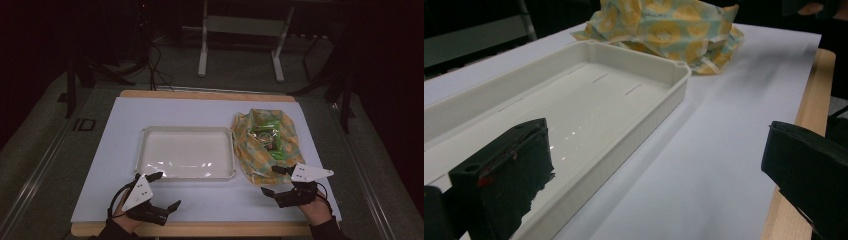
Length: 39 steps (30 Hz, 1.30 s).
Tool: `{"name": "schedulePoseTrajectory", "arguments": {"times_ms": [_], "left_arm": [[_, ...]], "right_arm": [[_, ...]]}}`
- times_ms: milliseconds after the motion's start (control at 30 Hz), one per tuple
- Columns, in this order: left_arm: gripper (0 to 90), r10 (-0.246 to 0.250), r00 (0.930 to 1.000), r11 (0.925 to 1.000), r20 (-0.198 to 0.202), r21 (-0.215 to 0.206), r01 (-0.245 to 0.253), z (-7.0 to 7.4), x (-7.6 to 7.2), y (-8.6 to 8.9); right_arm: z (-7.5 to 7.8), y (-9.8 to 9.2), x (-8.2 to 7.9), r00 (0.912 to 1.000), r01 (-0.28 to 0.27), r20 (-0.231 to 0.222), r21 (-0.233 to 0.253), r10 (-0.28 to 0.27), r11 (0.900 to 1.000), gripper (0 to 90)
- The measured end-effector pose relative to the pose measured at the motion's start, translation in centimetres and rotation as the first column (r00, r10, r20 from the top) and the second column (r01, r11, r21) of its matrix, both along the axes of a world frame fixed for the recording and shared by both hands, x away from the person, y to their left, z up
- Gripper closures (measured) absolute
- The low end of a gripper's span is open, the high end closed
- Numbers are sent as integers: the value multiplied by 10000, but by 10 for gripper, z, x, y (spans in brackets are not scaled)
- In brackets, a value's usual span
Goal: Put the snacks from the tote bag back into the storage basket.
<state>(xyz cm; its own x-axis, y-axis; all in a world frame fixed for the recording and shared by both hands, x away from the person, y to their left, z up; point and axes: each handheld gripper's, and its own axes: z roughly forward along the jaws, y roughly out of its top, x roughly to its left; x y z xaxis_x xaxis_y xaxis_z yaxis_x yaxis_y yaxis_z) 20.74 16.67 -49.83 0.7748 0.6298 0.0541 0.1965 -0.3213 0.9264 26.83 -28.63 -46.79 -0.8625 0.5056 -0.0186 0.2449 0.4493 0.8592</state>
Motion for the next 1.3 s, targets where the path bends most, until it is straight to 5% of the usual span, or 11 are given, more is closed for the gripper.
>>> {"name": "schedulePoseTrajectory", "arguments": {"times_ms": [333,400,567,767,1300], "left_arm": [[4,-260,9993,9996,-272,98,263,-3,-1,-2],[4,-302,9990,9995,-323,122,306,-3,-1,-2],[4,-318,9985,9995,-441,69,321,-3,0,-2],[4,-322,9985,9995,-441,35,324,-3,-2,-2],[4,-240,9991,9997,-342,-103,237,2,-5,-5]], "right_arm": [[6,-8,-1,9990,239,-387,0,-239,9997,133],[7,-9,0,9969,180,-762,-96,-186,9998,123],[6,-10,-3,9962,-299,-833,-525,255,9982,109],[9,-11,-3,9920,-481,-1182,-345,437,9982,128],[23,-2,-11,9923,-1183,-376,-44,1181,9930,131]]}}
